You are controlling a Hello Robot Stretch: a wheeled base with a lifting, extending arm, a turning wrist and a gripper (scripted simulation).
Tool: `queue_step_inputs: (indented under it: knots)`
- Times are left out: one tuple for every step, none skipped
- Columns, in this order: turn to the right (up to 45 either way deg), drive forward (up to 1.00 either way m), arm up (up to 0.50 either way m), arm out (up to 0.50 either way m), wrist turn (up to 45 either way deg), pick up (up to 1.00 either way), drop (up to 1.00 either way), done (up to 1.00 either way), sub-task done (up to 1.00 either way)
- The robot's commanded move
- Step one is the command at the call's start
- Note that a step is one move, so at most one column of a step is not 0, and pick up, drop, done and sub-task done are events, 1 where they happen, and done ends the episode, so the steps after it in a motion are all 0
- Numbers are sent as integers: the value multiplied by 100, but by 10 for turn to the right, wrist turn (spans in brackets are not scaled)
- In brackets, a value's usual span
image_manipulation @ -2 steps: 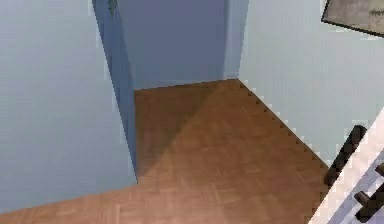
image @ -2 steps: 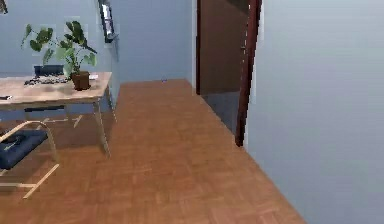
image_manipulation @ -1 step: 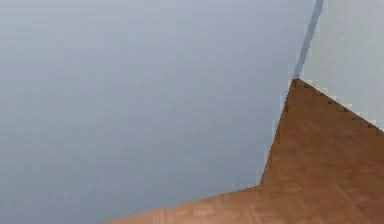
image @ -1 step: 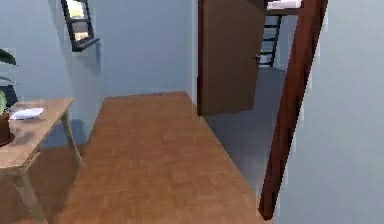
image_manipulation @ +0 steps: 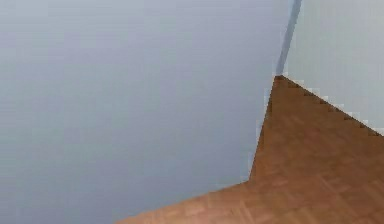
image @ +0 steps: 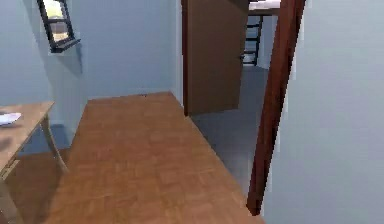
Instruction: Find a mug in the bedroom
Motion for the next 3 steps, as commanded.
queue_step_inputs:
  knots:
    - [0,100,0,0,0,0,0,0,0]
    - [0,35,0,0,0,0,0,0,0]
    - [240,0,0,0,0,0,0,0,0]
